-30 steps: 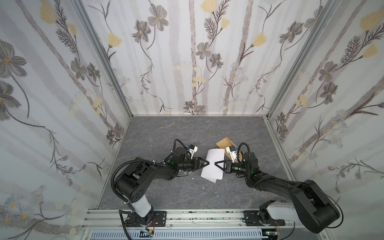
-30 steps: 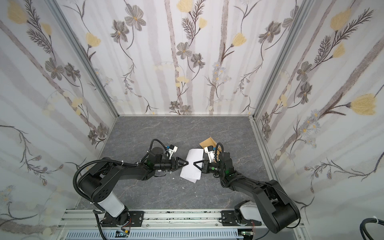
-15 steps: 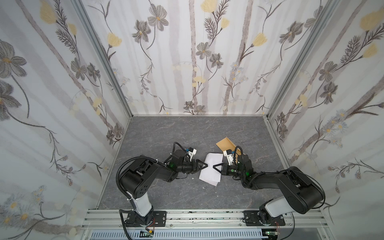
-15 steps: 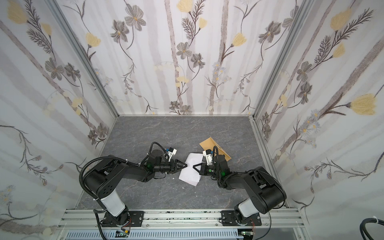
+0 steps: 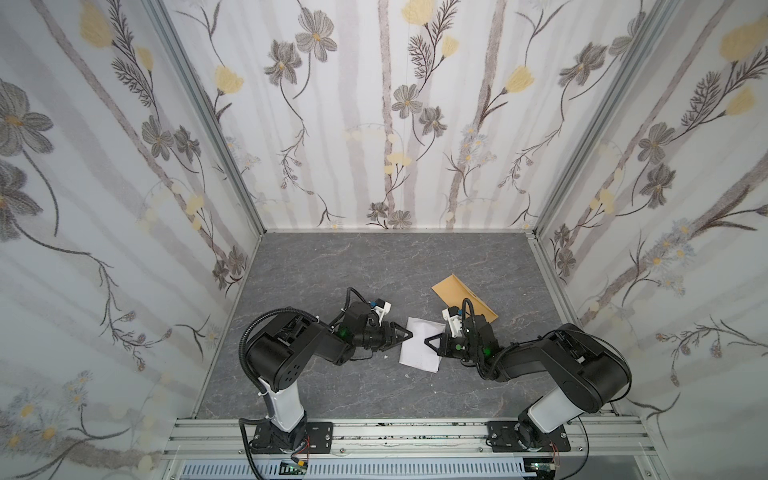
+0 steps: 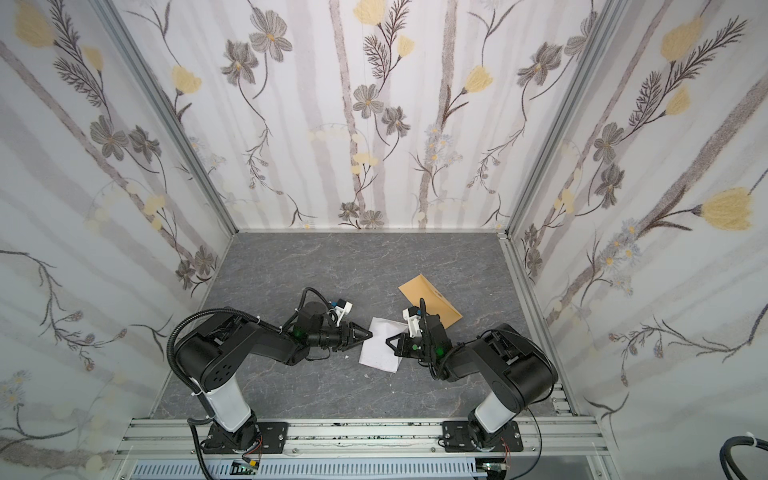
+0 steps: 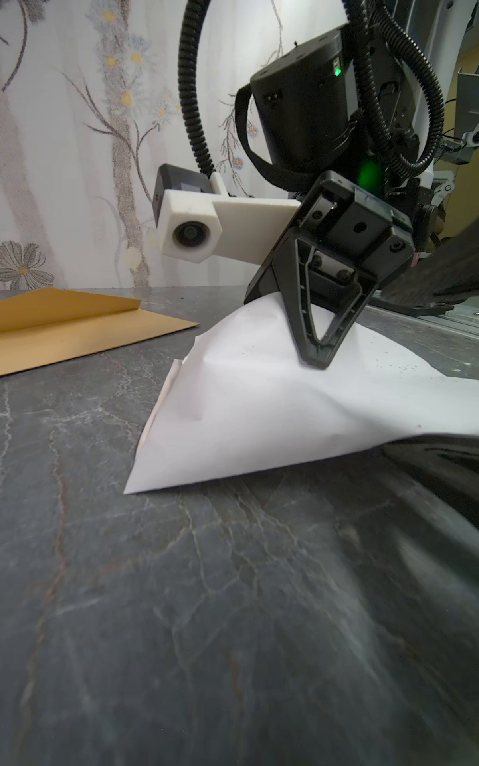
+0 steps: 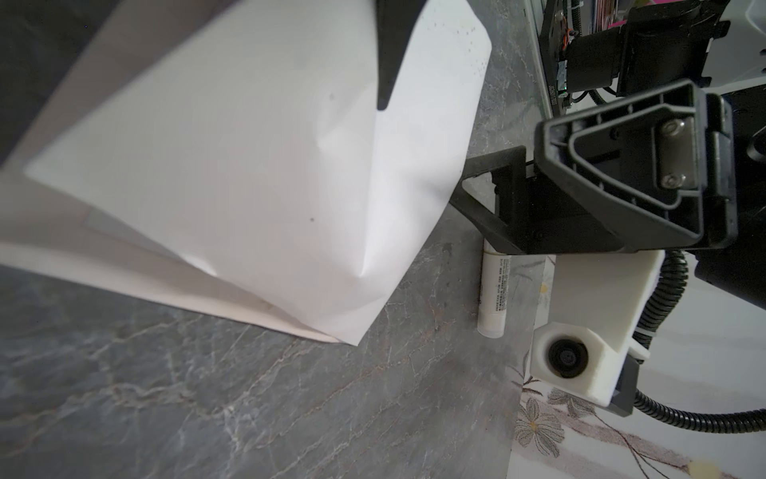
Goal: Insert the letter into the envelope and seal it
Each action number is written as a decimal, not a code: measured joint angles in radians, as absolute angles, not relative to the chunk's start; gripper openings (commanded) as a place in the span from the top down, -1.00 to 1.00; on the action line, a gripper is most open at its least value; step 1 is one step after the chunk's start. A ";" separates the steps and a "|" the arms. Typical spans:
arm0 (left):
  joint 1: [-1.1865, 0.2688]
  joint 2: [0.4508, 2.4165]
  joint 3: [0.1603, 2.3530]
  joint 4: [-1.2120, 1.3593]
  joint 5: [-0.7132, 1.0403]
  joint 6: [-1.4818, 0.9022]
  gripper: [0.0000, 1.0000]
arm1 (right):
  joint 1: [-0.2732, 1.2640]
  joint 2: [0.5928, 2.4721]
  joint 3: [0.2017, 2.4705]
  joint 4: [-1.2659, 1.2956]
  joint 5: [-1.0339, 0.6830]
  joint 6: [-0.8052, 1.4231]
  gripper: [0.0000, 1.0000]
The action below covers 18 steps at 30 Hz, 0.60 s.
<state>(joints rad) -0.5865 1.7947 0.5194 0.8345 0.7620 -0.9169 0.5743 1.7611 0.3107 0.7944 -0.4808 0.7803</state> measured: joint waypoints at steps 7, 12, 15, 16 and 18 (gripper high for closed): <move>-0.574 1.820 0.512 0.835 0.760 -0.920 -0.04 | 0.582 1.757 0.301 0.765 -0.464 0.780 1.00; -0.569 1.837 0.515 0.834 0.761 -0.919 -0.08 | 0.582 1.712 0.291 0.771 -0.485 0.781 1.00; -0.569 1.840 0.521 0.835 0.768 -0.919 -0.12 | 0.582 1.668 0.289 0.779 -0.504 0.784 1.00; -0.569 1.843 0.522 0.837 0.771 -0.919 -0.13 | 0.582 1.657 0.291 0.781 -0.510 0.784 1.00; -0.569 1.851 0.527 0.842 0.780 -0.919 -0.13 | 0.582 1.641 0.301 0.775 -0.521 0.784 1.00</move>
<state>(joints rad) -0.5686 1.8507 0.5266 0.8417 0.7803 -0.9192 0.5823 1.6405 0.3012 0.7746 -0.5205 0.7837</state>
